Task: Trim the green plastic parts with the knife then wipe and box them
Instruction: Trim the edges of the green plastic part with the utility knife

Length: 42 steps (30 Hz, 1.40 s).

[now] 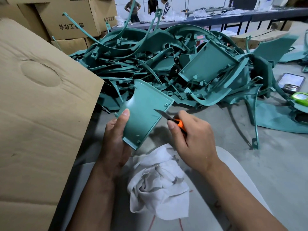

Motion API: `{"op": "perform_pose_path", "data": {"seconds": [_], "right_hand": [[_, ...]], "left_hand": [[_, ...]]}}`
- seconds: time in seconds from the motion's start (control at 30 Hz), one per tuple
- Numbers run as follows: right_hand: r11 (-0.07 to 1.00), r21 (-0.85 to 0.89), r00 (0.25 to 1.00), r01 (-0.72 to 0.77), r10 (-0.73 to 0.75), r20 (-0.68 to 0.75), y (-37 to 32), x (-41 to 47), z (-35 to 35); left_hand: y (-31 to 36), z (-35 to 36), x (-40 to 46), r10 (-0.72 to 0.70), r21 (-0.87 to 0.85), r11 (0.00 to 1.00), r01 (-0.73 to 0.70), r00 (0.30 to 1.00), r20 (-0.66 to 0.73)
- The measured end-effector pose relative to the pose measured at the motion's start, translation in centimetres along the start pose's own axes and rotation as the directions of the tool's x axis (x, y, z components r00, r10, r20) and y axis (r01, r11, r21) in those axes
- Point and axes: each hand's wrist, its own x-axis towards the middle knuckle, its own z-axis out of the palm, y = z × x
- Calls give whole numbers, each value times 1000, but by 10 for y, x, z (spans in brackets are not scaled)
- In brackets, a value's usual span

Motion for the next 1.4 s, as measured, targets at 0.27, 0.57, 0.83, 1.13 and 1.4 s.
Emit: {"op": "perform_pose_path", "data": {"seconds": [0.27, 0.57, 0.83, 1.13, 1.4], "right_hand": [[983, -2, 966, -186, 182, -186, 18, 4, -8], [996, -31, 984, -83, 77, -158, 5, 3, 0], [981, 116, 969, -157, 176, -175, 8, 3, -4], [999, 21, 999, 40, -39, -37, 0, 0, 5], [998, -50, 995, 47, -52, -84, -4, -1, 4]], "left_hand": [[5, -5, 1, 47, 8, 999, -47, 999, -19], [5, -7, -5, 78, 143, 986, -83, 996, 38], [7, -1, -5, 19, 69, 997, -20, 1000, 10], [11, 4, -10, 25, 85, 996, -25, 1000, -7], [9, 4, -9, 6, 55, 998, -6, 1000, -3]]}}
